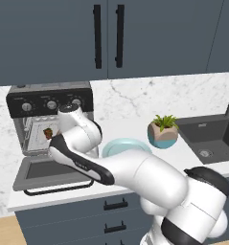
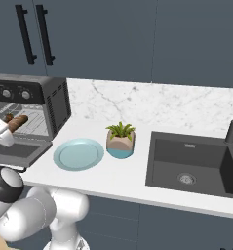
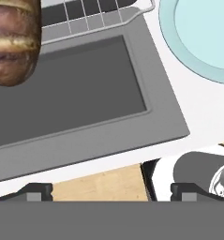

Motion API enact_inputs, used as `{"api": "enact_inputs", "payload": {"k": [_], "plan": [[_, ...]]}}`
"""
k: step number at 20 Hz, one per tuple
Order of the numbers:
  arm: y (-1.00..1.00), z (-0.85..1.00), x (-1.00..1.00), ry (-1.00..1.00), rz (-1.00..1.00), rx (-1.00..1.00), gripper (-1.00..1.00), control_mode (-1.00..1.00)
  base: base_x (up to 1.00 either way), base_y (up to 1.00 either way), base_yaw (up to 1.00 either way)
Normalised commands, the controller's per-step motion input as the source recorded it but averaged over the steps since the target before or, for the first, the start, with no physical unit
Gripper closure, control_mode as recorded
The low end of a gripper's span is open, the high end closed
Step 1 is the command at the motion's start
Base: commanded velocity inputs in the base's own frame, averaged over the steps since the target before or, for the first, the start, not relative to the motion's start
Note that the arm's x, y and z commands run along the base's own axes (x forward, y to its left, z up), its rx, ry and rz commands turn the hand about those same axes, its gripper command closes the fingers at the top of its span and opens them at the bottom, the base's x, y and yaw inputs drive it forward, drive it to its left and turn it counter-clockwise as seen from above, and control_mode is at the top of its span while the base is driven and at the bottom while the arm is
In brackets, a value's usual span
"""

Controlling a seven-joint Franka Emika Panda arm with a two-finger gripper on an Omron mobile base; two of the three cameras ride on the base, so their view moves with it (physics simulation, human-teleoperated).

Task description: Pick up the kebab skewer and baguette bread, and place them inside the toaster oven. Close the toaster oven door and start by setting the timer.

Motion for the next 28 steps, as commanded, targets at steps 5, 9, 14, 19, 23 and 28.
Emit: {"api": "enact_inputs", "payload": {"k": [5,9,14,19,23,28], "plan": [[0.13,-0.27,0.00,0.00,0.00,-0.02,-1.00,-1.00,0.00,0.00,0.00],[0.00,-0.13,0.16,0.00,0.00,0.00,-1.00,-1.00,0.00,0.00,0.00],[0.00,-0.09,0.25,0.00,-0.03,0.00,-1.00,-1.00,0.00,0.00,0.00],[0.01,-0.06,0.13,0.00,-0.05,0.00,-1.00,-1.00,0.00,0.00,0.00],[0.00,-0.11,0.09,0.00,-0.08,0.00,-1.00,-1.00,0.00,0.00,0.00],[0.05,-0.10,0.16,0.00,-0.10,0.00,-1.00,-1.00,0.00,0.00,0.00]]}}
